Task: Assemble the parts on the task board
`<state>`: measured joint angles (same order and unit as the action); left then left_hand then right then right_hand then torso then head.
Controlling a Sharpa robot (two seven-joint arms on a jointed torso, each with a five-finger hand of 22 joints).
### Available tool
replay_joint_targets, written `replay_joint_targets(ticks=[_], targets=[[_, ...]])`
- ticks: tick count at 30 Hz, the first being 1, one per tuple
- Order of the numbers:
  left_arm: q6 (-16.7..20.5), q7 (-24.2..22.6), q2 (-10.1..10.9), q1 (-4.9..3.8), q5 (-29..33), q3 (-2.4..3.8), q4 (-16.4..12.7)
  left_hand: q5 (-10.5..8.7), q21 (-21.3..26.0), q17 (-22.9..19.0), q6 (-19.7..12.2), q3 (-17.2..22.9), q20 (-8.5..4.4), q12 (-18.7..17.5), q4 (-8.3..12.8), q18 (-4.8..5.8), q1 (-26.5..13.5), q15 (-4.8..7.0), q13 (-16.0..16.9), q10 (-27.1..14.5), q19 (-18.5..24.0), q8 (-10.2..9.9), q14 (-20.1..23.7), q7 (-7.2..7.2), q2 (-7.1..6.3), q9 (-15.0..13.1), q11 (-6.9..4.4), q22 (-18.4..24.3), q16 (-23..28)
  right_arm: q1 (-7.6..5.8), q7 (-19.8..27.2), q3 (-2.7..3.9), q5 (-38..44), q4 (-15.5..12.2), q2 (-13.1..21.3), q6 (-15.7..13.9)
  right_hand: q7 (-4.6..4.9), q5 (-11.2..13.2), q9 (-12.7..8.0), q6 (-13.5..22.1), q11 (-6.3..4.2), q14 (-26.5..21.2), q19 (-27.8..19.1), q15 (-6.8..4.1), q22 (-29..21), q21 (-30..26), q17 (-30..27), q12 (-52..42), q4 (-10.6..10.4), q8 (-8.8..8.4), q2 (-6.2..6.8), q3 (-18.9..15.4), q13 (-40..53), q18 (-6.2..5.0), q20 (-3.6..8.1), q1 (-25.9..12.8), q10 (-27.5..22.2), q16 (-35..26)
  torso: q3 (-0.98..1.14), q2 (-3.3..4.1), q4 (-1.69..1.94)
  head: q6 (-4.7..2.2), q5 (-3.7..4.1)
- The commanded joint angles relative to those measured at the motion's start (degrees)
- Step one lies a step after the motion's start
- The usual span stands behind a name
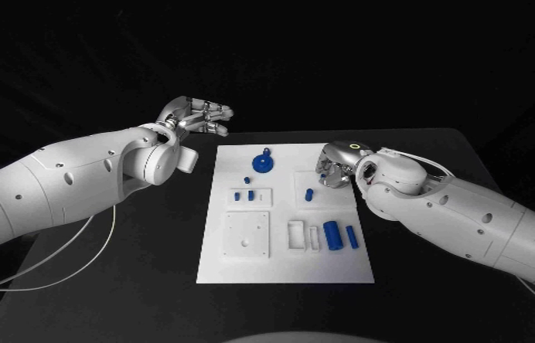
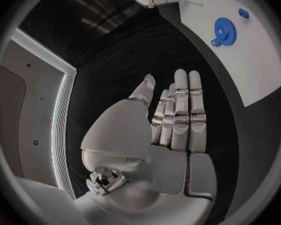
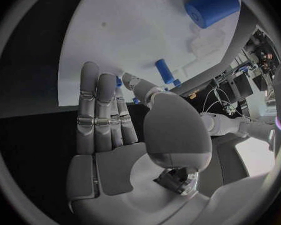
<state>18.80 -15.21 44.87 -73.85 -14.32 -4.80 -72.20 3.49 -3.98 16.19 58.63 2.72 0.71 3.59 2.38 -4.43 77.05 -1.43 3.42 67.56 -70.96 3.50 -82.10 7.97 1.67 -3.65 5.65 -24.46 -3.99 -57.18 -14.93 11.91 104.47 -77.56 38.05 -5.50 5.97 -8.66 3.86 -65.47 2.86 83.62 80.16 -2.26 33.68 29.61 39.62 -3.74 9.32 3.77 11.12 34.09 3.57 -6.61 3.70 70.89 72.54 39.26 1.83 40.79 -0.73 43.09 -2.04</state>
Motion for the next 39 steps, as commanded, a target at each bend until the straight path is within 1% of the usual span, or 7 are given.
replay_joint_targets(ticks=[1,6,14,22,23,28,39], targets=[[-0.41,0.35,-0.23,-0.08,0.00,0.07,0.09,-0.32,-0.21,0.06,-0.55,-0.02,-0.07,-0.07,-0.27,0.90,0.15,-0.26,-0.03,-0.41,-0.38,0.12,-0.17,-0.02,0.44,-0.08,-0.08,0.15,0.09,0.24,0.87,-0.28,-0.39,0.28,-0.18,1.23,-0.17,0.06,0.14,-0.90,-0.11,-0.16,0.49,-0.36,0.23,-0.30,0.06,0.30,-0.12,-0.08,-0.63,0.15,-0.03,-0.27,0.19,0.10,0.82,0.41,0.00,0.00,-0.02,0.09,-0.06],[-0.59,0.72,-0.33,-0.08,-0.05,0.07,0.29,-0.36,-0.21,0.05,-0.55,0.02,-0.06,-0.07,-0.19,0.89,0.36,-0.26,-0.03,-0.49,-0.37,0.13,-0.12,-0.02,0.43,-0.09,-0.07,0.25,0.10,0.26,0.77,-0.39,-0.40,0.44,-0.25,1.48,-0.64,0.35,0.73,-2.89,-0.77,-0.22,0.62,-0.75,1.00,-0.17,0.33,0.26,0.54,-0.03,-1.79,0.08,0.07,-0.01,0.57,0.96,2.82,0.82,0.03,0.00,-0.04,0.10,-0.06],[-0.95,1.22,-0.34,-0.08,-0.23,0.06,0.40,-0.42,-0.19,0.02,-0.61,-0.03,-0.03,-0.07,-0.23,0.90,0.42,-0.30,-0.03,-0.59,-0.32,0.13,-0.03,0.02,0.42,-0.08,-0.03,0.37,0.11,0.28,0.37,-0.46,0.25,0.83,-0.24,1.52,-0.76,0.36,1.03,-4.00,-1.06,-0.44,-0.13,-1.03,3.37,0.58,0.57,0.22,2.43,-0.05,-2.78,1.30,0.13,0.01,0.95,1.64,4.07,1.08,0.04,0.00,-0.04,0.13,0.00],[-1.76,1.45,-0.48,-0.09,-1.63,0.06,0.44,-0.44,-0.20,-0.06,-0.96,-0.40,0.06,-0.07,-0.54,0.90,0.31,-0.40,-0.03,-0.97,-0.28,0.11,0.11,0.12,0.35,-0.08,0.09,0.75,0.11,0.38,0.65,-0.62,1.33,1.02,-0.63,0.55,-1.17,2.96,1.59,-5.95,-1.49,-0.39,-0.71,-1.27,6.33,1.78,0.99,0.21,3.91,-0.09,-4.13,2.92,0.25,-0.05,1.23,2.68,5.97,1.49,0.04,0.02,-0.03,0.15,0.08],[-1.82,1.45,-0.50,-0.09,-1.74,0.06,0.44,-0.44,-0.20,-0.06,-0.96,-0.40,0.06,-0.07,-0.54,0.90,0.31,-0.40,-0.03,-0.97,-0.28,0.11,0.11,0.12,0.35,-0.08,0.09,0.75,0.11,0.40,0.64,-0.64,1.44,1.02,-0.65,0.41,-1.23,4.05,1.64,-6.03,-1.50,-0.40,-0.65,-1.30,6.64,1.94,1.02,0.22,4.05,-0.10,-4.30,3.46,0.24,-0.07,1.26,2.85,6.06,1.50,0.04,0.02,-0.02,0.16,0.08],[-2.23,1.54,-0.55,-0.08,-2.07,0.06,0.48,-0.45,-0.21,-0.09,-1.11,-0.60,0.11,-0.06,-0.76,0.87,0.19,-0.44,-0.02,-1.20,-0.33,0.12,0.12,0.18,0.45,-0.08,0.16,0.99,0.10,0.52,0.60,-0.70,1.89,0.86,-0.73,-0.45,-1.32,5.74,1.83,-6.31,-1.58,-0.34,-0.69,-1.46,7.81,2.24,1.16,0.21,4.13,-0.08,-4.65,4.87,0.23,-0.17,1.38,2.75,6.38,1.63,0.01,0.01,-0.02,0.22,0.19],[-2.69,1.55,-0.68,-0.08,-2.32,0.07,1.63,-0.45,-0.19,-0.15,-1.44,-0.88,0.20,-0.04,-0.98,0.84,0.17,-0.52,-0.02,-1.47,-0.36,0.12,0.23,0.26,0.55,-0.09,0.23,1.54,0.11,0.68,0.75,-0.65,1.38,0.58,-0.50,-2.04,-1.46,5.88,1.98,-6.70,-1.75,-0.21,-0.37,-1.73,9.21,1.54,1.67,0.21,4.52,-0.06,-4.83,5.10,0.15,0.05,1.75,2.50,6.88,1.38,0.00,-0.01,-0.04,0.19,0.18]])
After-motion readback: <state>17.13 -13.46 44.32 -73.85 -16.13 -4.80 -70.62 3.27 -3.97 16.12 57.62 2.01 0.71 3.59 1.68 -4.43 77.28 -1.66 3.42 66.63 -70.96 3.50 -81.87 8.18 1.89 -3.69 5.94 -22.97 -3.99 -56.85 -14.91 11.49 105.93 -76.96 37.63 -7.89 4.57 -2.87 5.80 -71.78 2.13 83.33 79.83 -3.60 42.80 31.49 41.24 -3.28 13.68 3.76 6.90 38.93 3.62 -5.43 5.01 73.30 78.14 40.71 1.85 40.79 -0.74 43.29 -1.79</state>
